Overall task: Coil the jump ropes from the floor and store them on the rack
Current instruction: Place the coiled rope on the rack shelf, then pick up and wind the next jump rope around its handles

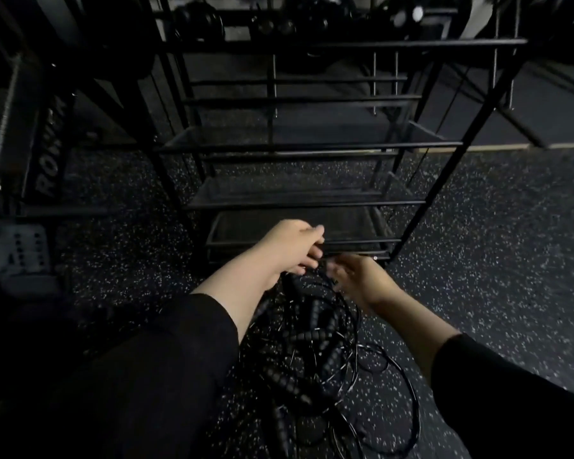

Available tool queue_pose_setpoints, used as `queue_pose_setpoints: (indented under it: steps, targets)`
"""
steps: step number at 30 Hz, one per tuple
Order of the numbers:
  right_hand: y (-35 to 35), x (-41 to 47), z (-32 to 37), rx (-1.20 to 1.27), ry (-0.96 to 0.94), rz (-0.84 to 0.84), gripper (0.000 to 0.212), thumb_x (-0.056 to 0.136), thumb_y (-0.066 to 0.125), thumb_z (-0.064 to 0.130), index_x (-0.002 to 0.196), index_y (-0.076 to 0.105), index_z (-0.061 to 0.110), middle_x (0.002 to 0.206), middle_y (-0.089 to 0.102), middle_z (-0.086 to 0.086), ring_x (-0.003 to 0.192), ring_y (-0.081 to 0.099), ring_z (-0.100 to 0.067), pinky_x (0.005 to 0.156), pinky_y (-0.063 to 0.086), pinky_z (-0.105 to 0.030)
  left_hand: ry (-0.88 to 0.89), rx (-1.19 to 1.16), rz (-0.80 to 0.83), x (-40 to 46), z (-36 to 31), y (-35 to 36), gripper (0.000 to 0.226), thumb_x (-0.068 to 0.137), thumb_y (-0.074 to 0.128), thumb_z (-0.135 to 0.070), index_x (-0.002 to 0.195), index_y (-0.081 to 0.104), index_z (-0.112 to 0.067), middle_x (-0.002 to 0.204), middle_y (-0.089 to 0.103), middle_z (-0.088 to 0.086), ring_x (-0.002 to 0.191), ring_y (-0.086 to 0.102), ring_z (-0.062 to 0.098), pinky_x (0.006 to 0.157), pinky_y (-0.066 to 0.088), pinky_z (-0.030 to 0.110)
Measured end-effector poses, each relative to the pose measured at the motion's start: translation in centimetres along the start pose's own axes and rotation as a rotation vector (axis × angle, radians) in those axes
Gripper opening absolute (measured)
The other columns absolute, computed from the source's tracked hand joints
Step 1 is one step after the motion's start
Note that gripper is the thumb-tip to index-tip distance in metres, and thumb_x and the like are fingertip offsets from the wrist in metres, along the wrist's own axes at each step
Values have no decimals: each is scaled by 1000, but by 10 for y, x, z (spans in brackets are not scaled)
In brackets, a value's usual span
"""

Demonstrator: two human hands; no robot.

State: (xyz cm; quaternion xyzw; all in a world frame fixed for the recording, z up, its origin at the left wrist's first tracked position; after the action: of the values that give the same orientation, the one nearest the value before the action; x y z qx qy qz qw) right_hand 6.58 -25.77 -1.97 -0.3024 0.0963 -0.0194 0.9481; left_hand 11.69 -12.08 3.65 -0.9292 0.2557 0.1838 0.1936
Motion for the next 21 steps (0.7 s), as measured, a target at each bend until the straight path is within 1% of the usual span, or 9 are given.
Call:
queue_pose_setpoints:
  steps: [2, 4, 7, 9, 11, 14, 16, 18, 21]
  targets:
    - [12, -15, -47, -118, 90, 55, 28, 99, 54, 25, 72, 54, 15, 65, 59, 2, 58, 48, -9, 55, 37, -29, -57, 114, 11, 3, 32, 4, 30, 107, 46, -38, 103, 64, -14, 90, 67, 4, 79, 65, 19, 66, 47, 28]
    - [26, -31, -84, -233, 165, 131, 34, 97, 48, 19, 64, 39, 17, 60, 42, 1, 55, 34, -10, 52, 30, -30, -86, 231, -2, 5, 59, 3, 32, 107, 47, -36, 109, 65, -9, 93, 68, 6, 80, 65, 21, 65, 46, 28]
    - [58, -48, -119, -302, 248, 245, 31, 100, 44, 15, 70, 47, 14, 61, 45, 3, 54, 35, -13, 50, 28, -28, -82, 427, -4, 12, 92, 1, 32, 106, 50, -29, 102, 67, -3, 94, 73, 13, 81, 69, 30, 68, 50, 31]
    - [91, -56, -128, -343, 278, 360, 24, 104, 45, 19, 88, 62, 12, 72, 57, 5, 59, 46, -11, 48, 32, -23, -88, 546, 4, 18, 110, 1, 32, 105, 52, -25, 96, 68, 0, 98, 75, 16, 88, 71, 34, 75, 55, 37]
    - [126, -62, -124, -348, 258, 460, 22, 105, 45, 23, 103, 65, 14, 82, 63, 6, 67, 55, -8, 53, 37, -18, -78, 595, -10, 24, 122, -2, 30, 102, 56, -26, 92, 69, -1, 96, 75, 14, 88, 72, 33, 79, 57, 39]
    - [180, -71, -119, -362, 179, 618, 28, 106, 45, 26, 119, 67, 14, 117, 69, -3, 105, 65, -20, 84, 49, -25, -29, 653, -45, 36, 130, -9, 32, 99, 62, -33, 81, 66, -7, 86, 75, 11, 81, 71, 30, 79, 58, 44]
    - [213, -79, -126, -390, 169, 710, 30, 106, 45, 27, 124, 67, 19, 131, 60, -4, 120, 59, -25, 102, 48, -35, -35, 596, -82, 42, 136, -18, 37, 99, 59, -39, 73, 59, -12, 83, 73, 12, 79, 71, 32, 78, 59, 46]
    - [240, -86, -137, -463, 161, 761, 30, 106, 45, 31, 127, 66, 29, 142, 48, -5, 131, 50, -30, 109, 45, -41, -46, 519, -114, 46, 140, -28, 46, 101, 55, -43, 72, 57, -7, 82, 73, 15, 77, 71, 36, 76, 59, 50]
    - [264, -96, -157, -567, 230, 826, 35, 106, 43, 32, 137, 57, 39, 163, 22, -3, 147, 27, -37, 115, 37, -50, -76, 372, -153, 49, 148, -42, 47, 103, 51, -42, 85, 65, -1, 84, 75, 13, 79, 72, 34, 81, 59, 48]
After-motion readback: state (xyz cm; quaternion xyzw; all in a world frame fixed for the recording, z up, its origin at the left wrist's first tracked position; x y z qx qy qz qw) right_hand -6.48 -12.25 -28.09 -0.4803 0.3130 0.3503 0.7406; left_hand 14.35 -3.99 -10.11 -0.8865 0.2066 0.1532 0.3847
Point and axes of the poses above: each hand's wrist, its own x-axis towards the middle knuckle, its own y-axis out of the palm, z = x × y, the point moved 9 cm from there along x, towards the middle knuckle
